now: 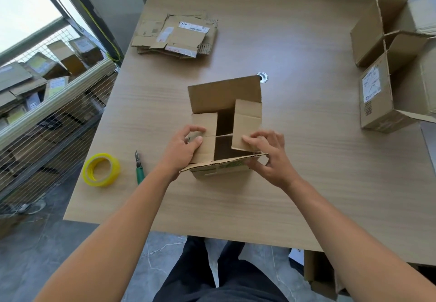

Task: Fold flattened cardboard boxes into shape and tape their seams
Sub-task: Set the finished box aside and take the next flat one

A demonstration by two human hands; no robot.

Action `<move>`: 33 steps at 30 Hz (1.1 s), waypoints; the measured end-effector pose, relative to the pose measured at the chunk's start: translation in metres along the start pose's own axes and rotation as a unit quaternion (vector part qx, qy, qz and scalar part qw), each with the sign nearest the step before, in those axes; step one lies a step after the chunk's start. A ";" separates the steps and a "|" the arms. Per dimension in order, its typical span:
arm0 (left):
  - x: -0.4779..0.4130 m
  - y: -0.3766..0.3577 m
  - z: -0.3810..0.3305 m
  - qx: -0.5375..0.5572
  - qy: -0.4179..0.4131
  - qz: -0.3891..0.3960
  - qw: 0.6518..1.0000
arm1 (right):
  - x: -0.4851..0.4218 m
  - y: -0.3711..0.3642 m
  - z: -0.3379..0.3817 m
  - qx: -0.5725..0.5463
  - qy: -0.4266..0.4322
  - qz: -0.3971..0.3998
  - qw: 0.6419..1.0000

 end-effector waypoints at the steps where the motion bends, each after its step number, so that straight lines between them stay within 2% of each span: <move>1: -0.004 -0.002 -0.001 -0.022 0.009 0.001 1.000 | 0.002 0.001 -0.003 -0.017 -0.001 -0.001 1.000; 3: -0.008 -0.004 -0.005 -0.068 0.021 0.010 0.997 | 0.009 0.007 -0.009 -0.086 -0.035 -0.026 0.995; 7: 0.009 -0.024 0.004 0.065 0.029 0.135 0.988 | 0.029 0.014 -0.033 -0.185 -0.138 -0.125 0.965; 9: 0.013 -0.028 0.015 -0.001 0.012 0.119 0.993 | 0.032 0.010 -0.035 -0.189 -0.168 -0.134 0.958; 11: 0.017 -0.031 0.020 -0.097 -0.020 0.053 0.994 | 0.029 0.007 -0.034 -0.177 -0.182 -0.121 0.960; 12: 0.018 -0.031 0.019 -0.112 -0.028 0.020 0.993 | 0.026 0.007 -0.035 -0.174 -0.191 -0.109 0.960; 15: 0.005 -0.021 0.005 -0.054 -0.023 -0.024 0.998 | 0.017 0.005 -0.041 -0.156 -0.222 -0.065 0.960; 17: -0.015 -0.011 -0.015 -0.120 -0.042 -0.032 0.991 | 0.013 0.001 -0.046 -0.162 -0.238 -0.042 0.957; 18: -0.025 -0.010 -0.027 -0.107 -0.062 -0.015 0.992 | 0.012 -0.003 -0.047 -0.189 -0.237 -0.034 0.952; 20: -0.042 -0.015 -0.048 0.000 -0.078 0.029 0.997 | 0.010 -0.010 -0.048 -0.263 -0.225 -0.029 0.938; 22: -0.048 -0.013 -0.049 0.081 -0.039 -0.002 0.996 | 0.009 -0.013 -0.048 -0.299 -0.219 -0.033 0.928; 23: -0.046 -0.011 -0.044 0.083 -0.027 -0.031 0.996 | 0.009 -0.012 -0.048 -0.300 -0.213 -0.036 0.929; 25: -0.034 -0.016 -0.030 0.018 -0.032 -0.054 0.998 | 0.010 -0.013 -0.049 -0.290 -0.201 -0.034 0.935; 27: -0.023 -0.023 -0.015 -0.085 -0.056 -0.040 0.994 | 0.013 -0.015 -0.051 -0.299 -0.198 -0.032 0.933; 28: -0.019 -0.022 -0.007 -0.098 -0.057 -0.039 0.993 | 0.014 -0.014 -0.053 -0.309 -0.201 -0.041 0.929; 31: -0.014 -0.017 0.026 0.052 0.034 -0.051 0.997 | 0.010 -0.009 -0.058 -0.313 -0.249 -0.076 0.913; 33: -0.012 -0.021 0.047 0.150 0.112 -0.044 0.981 | 0.003 -0.012 -0.064 -0.294 -0.277 -0.054 0.913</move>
Point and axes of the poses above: each hand's wrist, its own x-axis away from the middle knuckle, its own y-axis out of the back of the hand, z = x × y, the point moved 9 cm from there along -x, towards the middle knuckle, and after that the axes turned 7 degrees about z, right-handed, at the moved point
